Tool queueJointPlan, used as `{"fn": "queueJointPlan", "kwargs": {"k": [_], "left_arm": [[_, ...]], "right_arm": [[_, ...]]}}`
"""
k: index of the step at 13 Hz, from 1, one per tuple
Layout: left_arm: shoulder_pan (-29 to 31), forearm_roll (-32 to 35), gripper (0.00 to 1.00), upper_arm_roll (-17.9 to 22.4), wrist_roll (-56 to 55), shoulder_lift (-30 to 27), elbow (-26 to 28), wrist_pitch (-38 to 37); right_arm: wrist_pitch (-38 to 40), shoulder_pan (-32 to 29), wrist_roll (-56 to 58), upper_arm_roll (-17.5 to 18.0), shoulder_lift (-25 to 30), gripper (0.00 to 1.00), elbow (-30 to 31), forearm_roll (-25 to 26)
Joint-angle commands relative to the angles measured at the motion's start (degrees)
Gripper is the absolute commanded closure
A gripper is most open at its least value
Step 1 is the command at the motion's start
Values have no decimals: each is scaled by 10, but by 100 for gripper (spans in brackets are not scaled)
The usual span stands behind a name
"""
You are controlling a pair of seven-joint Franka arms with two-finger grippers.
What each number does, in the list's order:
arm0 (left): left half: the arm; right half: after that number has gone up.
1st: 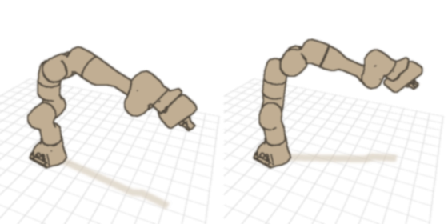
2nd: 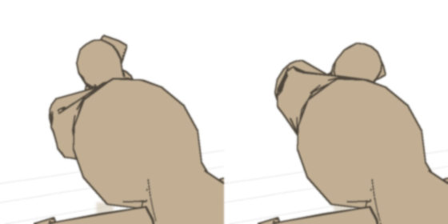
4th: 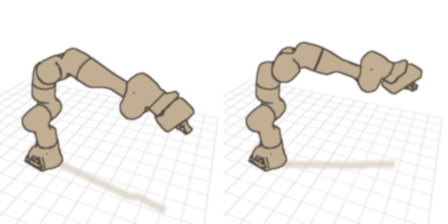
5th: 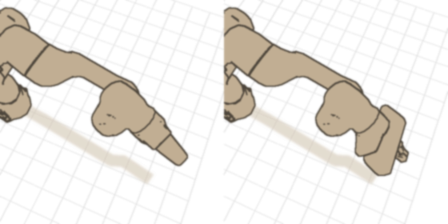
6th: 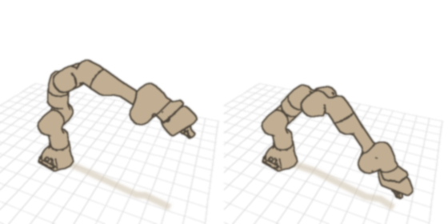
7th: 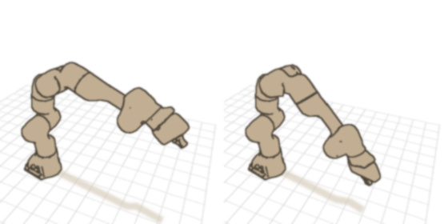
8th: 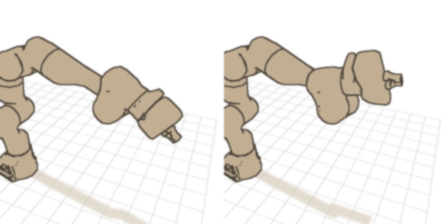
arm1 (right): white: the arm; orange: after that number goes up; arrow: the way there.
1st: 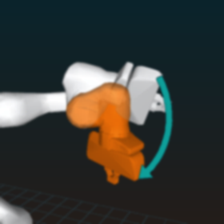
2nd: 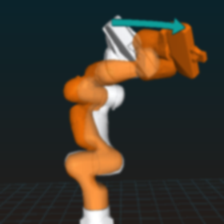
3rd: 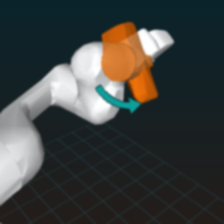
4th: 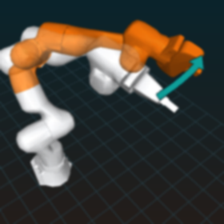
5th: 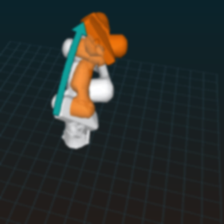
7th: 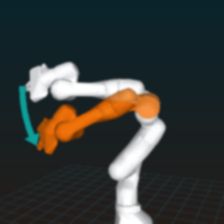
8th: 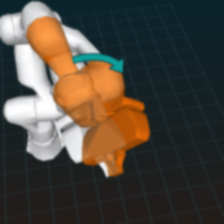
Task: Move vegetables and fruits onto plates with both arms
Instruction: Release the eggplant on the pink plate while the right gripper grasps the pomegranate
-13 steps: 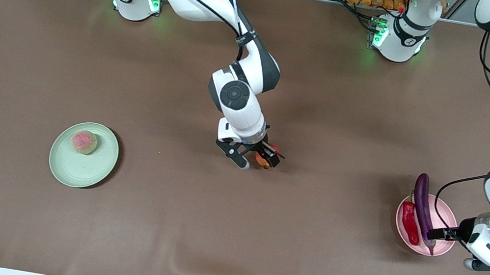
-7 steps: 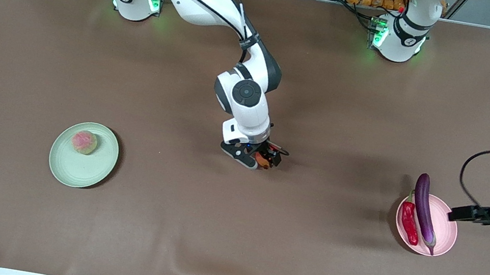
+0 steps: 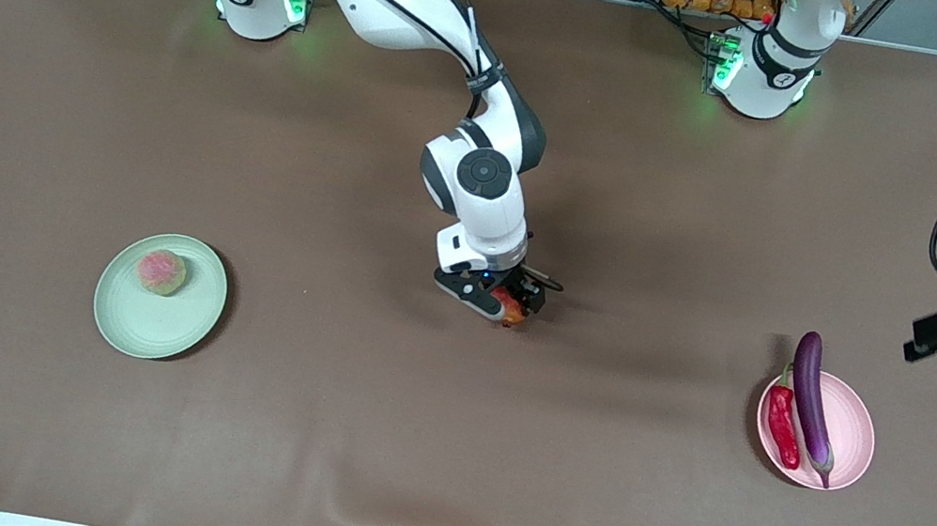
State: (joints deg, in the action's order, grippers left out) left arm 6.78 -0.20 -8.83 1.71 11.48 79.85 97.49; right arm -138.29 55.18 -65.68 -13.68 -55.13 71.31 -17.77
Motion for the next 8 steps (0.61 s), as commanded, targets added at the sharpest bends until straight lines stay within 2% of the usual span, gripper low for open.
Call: {"fn": "queueJointPlan", "kwargs": {"k": [1, 3, 4, 8], "left_arm": [[-43, 4, 0, 34, -34, -53, 33, -37], [-75, 3, 0, 64, -44, -79, 44, -73], [-77, 3, 0, 65, -46, -91, 51, -87], [-76, 3, 0, 67, -49, -117, 78, -97]], "right_arm": [[100, -57, 19, 15, 34, 100, -11, -2], [146, -101, 45, 31, 51, 100, -13, -3], [170, -124, 78, 31, 65, 100, -13, -7], [344, -235, 262, 21, 106, 100, -9, 1]]}}
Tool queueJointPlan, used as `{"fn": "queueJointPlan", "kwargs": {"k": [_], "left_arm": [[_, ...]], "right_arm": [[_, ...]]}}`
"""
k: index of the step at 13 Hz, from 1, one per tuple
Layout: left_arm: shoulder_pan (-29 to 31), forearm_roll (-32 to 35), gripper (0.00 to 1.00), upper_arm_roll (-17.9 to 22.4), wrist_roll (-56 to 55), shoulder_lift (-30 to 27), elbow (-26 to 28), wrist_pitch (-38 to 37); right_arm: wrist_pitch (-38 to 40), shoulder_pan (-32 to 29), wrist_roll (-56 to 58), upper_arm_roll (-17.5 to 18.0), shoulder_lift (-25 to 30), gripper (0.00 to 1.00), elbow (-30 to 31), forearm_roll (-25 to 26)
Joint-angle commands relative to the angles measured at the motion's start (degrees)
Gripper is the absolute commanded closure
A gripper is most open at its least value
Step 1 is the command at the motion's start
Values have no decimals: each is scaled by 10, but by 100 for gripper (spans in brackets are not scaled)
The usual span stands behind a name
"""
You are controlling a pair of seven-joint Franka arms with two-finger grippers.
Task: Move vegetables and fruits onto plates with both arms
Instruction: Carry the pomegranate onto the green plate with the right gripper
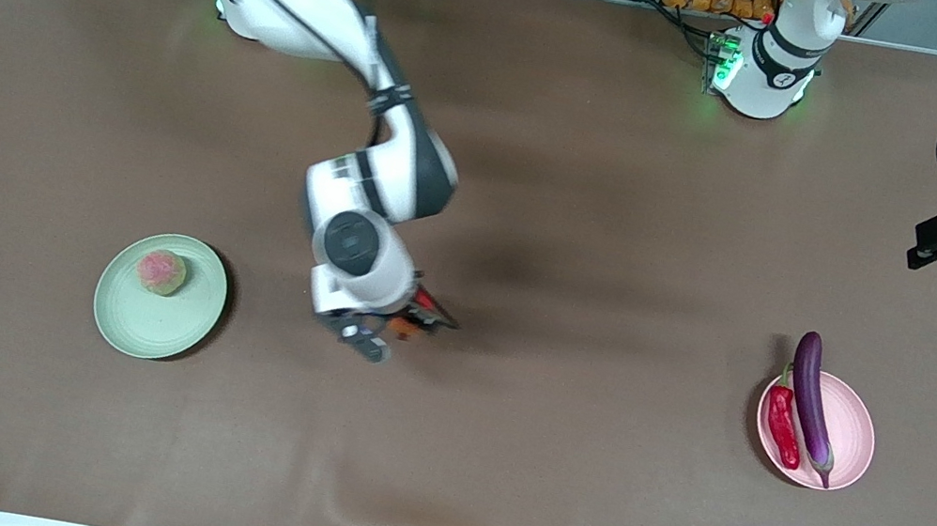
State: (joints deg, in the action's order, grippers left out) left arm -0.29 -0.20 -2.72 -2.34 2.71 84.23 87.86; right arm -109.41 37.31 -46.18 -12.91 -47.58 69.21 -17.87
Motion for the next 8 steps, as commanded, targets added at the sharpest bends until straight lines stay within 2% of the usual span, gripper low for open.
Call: {"fn": "queueJointPlan", "kwargs": {"k": [1, 3, 5, 8], "left_arm": [[-8, 5, 0, 7, -9, -41, 44, -1], [-10, 7, 0, 9, -13, -54, 59, -1], [-28, 9, 0, 17, -35, -80, 89, 3], [-37, 11, 0, 25, -36, -94, 102, 2]], "right_arm": [[81, -84, 86, 11, 34, 100, 13, 3], [131, -122, 173, -26, 35, 100, 13, 12], [140, -149, 282, -74, 32, 100, 14, 11], [113, -212, 363, -76, 19, 100, 15, 8]]}}
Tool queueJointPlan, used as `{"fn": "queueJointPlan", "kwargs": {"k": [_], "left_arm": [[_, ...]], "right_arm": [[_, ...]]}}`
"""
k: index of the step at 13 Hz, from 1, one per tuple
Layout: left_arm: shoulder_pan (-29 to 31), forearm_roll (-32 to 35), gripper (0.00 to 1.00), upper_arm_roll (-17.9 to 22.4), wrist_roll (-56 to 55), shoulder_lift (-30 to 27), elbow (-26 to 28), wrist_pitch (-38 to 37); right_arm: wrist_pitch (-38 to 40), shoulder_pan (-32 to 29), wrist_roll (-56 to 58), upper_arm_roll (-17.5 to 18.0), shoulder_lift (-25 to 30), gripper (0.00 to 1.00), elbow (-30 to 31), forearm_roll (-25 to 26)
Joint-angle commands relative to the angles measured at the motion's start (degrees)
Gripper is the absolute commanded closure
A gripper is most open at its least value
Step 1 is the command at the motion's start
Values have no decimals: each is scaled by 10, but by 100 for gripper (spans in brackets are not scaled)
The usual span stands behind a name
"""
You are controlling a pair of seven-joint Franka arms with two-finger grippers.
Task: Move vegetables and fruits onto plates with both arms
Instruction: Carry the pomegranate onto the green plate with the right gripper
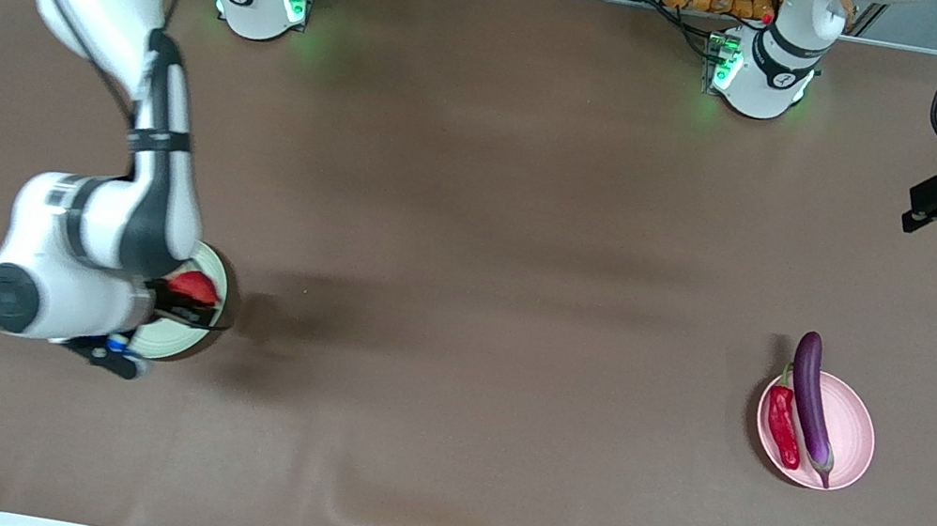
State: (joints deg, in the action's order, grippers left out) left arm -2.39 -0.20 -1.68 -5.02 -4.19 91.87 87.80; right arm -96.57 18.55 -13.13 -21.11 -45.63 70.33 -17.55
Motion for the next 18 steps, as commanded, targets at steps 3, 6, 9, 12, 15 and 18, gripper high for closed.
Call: {"fn": "queueJointPlan", "kwargs": {"k": [3, 6, 9, 12, 15, 18], "left_arm": [[-26, 12, 0, 24, -9, -49, 62, 10], [-26, 14, 0, 22, -8, -51, 62, 10], [-16, 17, 0, 16, -6, -52, 56, 12], [-15, 25, 0, 18, -5, -51, 55, 9], [-11, 28, 0, 15, -7, -50, 53, 7], [-11, 28, 0, 13, -5, -54, 53, 3]], "right_arm": [[-36, -26, 31, 12, -13, 100, 36, -20], [-90, -20, 30, 12, -14, 99, 75, -24], [-91, -23, 32, 14, -18, 61, 75, -25], [-83, -29, 38, 14, -12, 0, 69, -42], [-8, -27, 39, 14, 7, 0, 37, -44], [52, -33, 37, 12, 9, 0, -25, -43]]}}
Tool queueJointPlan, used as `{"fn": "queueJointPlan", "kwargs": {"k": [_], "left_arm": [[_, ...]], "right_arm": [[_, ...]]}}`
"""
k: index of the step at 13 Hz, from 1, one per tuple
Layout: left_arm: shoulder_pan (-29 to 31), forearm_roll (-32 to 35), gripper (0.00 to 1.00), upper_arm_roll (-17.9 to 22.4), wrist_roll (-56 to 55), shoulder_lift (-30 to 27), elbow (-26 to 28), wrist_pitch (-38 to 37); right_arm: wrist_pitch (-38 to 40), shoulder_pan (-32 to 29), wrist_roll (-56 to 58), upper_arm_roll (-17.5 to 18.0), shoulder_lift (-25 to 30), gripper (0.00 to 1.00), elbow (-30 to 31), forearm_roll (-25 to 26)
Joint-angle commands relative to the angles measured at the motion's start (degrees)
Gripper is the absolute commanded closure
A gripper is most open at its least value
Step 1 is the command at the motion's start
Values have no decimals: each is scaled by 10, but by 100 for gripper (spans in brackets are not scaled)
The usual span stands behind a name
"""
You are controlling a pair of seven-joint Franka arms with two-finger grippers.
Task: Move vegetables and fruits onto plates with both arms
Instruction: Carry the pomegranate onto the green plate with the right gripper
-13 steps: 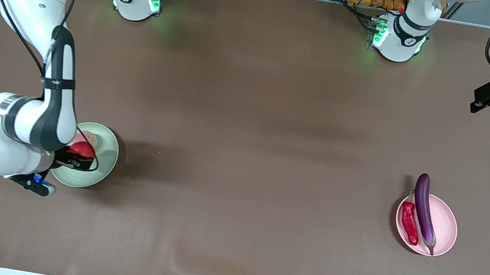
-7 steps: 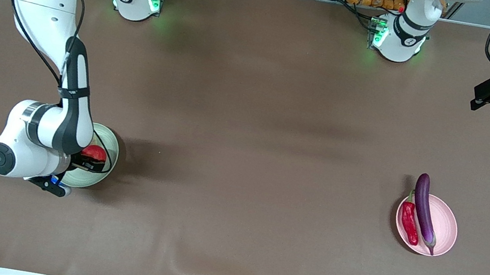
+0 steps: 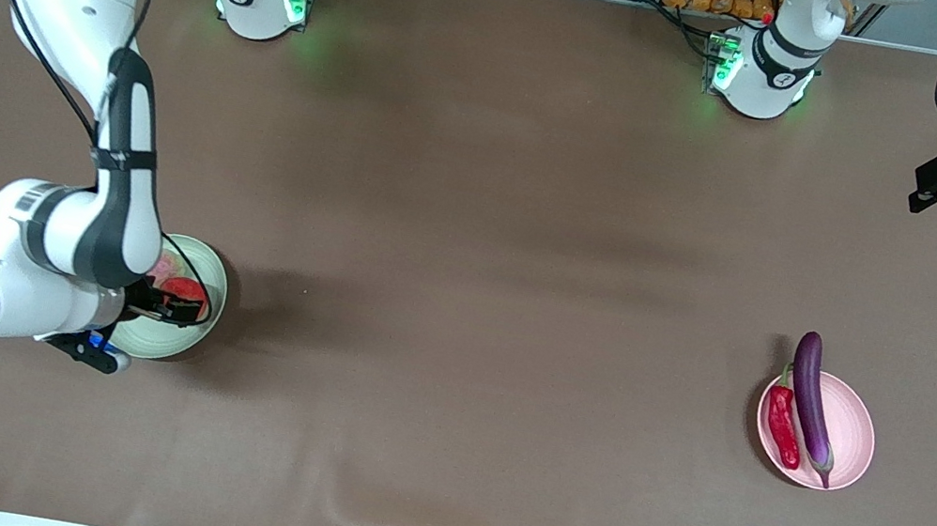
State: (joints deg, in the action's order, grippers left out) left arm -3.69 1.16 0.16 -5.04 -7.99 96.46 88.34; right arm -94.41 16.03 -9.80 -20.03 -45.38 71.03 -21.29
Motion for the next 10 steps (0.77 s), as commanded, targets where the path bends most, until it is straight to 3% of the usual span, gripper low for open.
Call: {"fn": "queueJointPlan", "kwargs": {"k": [1, 4, 10], "left_arm": [[1, 15, 0, -7, 0, -15, 6, -4], [2, 14, 0, -3, -7, -11, -7, -25], [21, 9, 0, -3, -16, 10, -29, -25]], "right_arm": [[40, -8, 4, 1, 9, 0, -46, -6], [121, -13, 4, -1, 11, 0, -128, -3], [128, -13, 3, -4, 30, 0, -133, -1]]}}
